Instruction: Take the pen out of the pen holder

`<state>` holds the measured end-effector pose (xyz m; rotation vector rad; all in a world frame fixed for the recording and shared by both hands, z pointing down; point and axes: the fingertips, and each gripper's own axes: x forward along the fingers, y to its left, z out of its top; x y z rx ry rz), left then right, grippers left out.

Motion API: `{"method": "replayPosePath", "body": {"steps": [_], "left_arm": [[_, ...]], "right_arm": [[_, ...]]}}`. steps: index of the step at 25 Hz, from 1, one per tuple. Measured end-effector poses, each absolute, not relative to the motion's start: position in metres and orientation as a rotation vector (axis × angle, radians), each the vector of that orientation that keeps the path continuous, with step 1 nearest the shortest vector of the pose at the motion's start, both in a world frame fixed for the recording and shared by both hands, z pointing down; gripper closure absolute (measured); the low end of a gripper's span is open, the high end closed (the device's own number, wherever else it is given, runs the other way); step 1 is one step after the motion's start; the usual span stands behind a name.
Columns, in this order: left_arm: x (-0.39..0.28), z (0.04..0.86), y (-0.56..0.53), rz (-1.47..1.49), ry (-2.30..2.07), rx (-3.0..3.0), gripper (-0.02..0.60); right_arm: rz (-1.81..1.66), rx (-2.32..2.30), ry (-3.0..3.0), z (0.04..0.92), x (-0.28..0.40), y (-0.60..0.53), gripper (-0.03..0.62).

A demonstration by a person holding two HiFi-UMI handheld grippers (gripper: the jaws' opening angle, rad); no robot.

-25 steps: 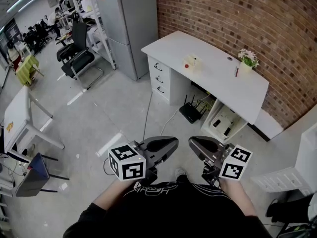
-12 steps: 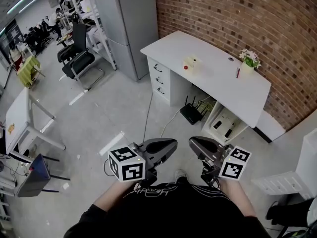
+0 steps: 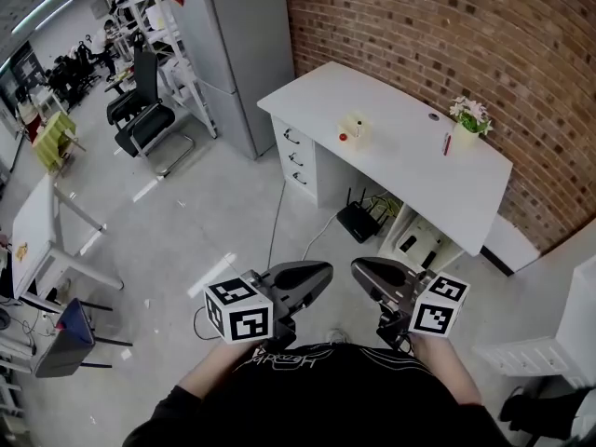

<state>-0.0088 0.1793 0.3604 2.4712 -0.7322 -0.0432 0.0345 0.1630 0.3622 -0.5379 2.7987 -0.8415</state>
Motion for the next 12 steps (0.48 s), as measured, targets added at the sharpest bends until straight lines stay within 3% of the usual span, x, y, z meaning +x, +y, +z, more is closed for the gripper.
{"method": "replayPosePath", "body": {"steps": [12], "left_arm": [[0.026,0.372,0.112,-0.023,-0.787,2.439,0.578]], "right_arm": [[-0.866,-0.478,2.807,0.37,0.067,0.096,0.591]]}}
